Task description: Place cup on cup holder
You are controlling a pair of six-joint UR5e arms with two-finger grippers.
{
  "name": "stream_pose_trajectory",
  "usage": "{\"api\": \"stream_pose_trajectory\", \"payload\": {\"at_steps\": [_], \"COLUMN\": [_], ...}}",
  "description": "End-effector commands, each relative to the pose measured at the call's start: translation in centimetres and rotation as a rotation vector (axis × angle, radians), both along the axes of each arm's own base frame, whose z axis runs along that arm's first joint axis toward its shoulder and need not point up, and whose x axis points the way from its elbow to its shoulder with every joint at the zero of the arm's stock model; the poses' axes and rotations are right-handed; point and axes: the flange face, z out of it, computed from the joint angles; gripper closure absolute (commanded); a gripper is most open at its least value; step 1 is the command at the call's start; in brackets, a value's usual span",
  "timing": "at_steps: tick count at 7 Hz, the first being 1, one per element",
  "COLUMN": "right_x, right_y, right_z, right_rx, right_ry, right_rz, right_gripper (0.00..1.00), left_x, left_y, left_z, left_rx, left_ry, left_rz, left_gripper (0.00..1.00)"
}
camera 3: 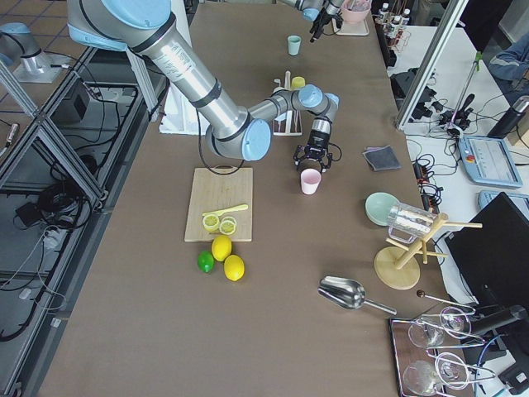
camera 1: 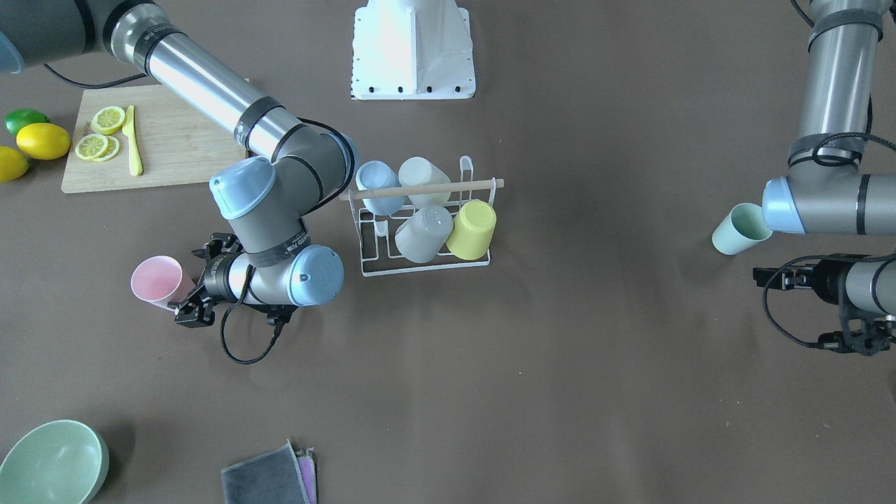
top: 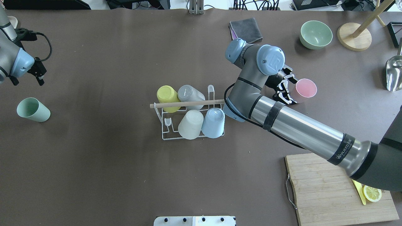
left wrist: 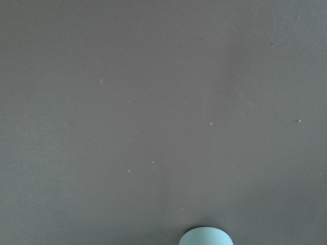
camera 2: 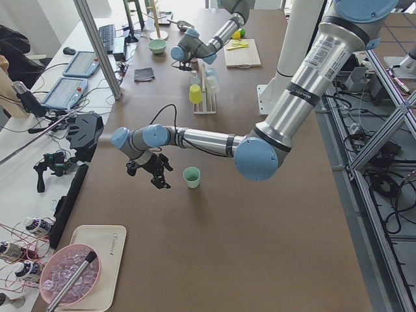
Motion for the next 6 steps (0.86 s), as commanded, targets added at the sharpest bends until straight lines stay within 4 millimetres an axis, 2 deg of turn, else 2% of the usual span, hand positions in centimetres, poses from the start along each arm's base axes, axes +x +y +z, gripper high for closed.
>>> {"api": "stream_pose_trajectory", "payload": {"at_steps": [1, 3, 4, 6], "right_x": [1.6, 2.6, 2.7, 2.1], "right_y": [-1.2, -1.9, -1.5, -1.0], "right_z": [0.1, -0.1, 0.4, -0.2], "right_rx": [0.001, 0.0, -0.002, 0.007], "right_ry": [0.0, -0.008, -0.009, -0.018], "right_rz": [0.016, 0.029, 0.033, 0.033], "right_gripper": [0.02, 0.02, 0.02, 0.02], "left_x": [2.0, 2.8, 4.0, 6.0], "left_y": [0.7, 0.9, 1.5, 2.4], "left_z": [1.1, 1.1, 1.1, 1.1], "left_rx": [-0.019, -0.023, -0.035, -0.057], "left_ry": [-0.004, 0.002, 0.001, -0.01], "left_rz": [0.037, 0.049, 0.068, 0.1], "left_gripper": [0.02, 0.02, 0.02, 0.02]}}
